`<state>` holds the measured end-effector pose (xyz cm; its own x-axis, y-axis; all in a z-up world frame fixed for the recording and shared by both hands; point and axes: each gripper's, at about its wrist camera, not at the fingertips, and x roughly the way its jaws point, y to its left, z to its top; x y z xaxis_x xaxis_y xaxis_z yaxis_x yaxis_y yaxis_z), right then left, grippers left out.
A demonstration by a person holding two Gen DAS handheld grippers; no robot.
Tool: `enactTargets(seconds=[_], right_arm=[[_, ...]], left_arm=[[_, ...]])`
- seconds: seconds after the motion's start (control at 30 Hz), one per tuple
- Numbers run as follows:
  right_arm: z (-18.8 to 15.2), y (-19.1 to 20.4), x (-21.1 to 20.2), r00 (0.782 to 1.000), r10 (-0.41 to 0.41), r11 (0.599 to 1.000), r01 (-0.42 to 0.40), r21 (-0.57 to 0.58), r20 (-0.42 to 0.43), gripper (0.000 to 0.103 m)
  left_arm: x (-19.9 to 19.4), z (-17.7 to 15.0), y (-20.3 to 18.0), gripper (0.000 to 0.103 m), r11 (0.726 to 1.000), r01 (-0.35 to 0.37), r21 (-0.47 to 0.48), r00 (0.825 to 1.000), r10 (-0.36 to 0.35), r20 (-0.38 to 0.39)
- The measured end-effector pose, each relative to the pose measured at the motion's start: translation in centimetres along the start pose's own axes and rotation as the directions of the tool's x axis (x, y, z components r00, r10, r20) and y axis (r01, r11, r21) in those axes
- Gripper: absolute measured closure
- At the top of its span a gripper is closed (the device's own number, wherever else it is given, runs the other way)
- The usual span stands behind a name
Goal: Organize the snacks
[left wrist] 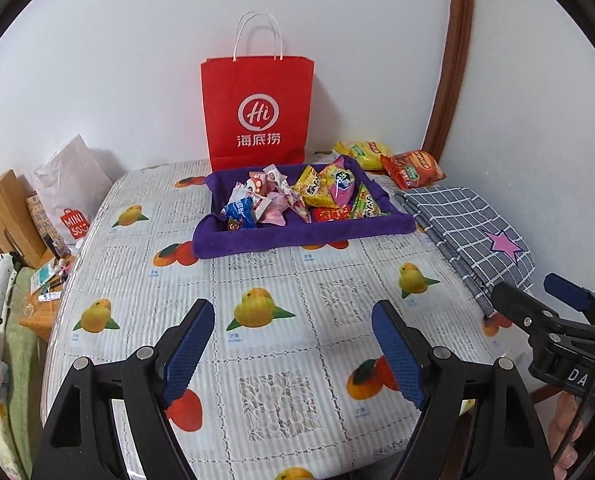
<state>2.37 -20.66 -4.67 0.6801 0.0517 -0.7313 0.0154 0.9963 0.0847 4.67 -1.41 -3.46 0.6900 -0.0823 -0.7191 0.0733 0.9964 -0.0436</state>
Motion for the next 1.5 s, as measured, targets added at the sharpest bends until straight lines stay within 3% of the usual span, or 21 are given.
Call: enactTargets(seconds=[0.1, 0.47, 1.5], right_arm=[[-0.2, -0.4, -1.1, 1.000, 0.005, 1.000, -0.005, 0.001, 0.023, 0.001], [-1.1, -1.0, -4.3, 0.997, -0.021, 1.000, 0.019, 0.024, 0.075, 0.001], [-2.0, 1.0, -4.8, 0.997, -0.019, 1.000, 0.019, -0.002, 0.072, 0.001]], left_arm=[[-0.8, -0.2, -0.6, 0.013, 1.000, -0.023, -0.002, 0.999, 0.023, 0.023], [-2.4, -0.6, -2.1, 0.012, 0.999, -0.020, 0.030, 0.999, 0.019, 0.032], [-2.9, -0.8, -0.6, 0.012, 1.000, -0.023, -0.017, 0.999, 0.023, 0.028]])
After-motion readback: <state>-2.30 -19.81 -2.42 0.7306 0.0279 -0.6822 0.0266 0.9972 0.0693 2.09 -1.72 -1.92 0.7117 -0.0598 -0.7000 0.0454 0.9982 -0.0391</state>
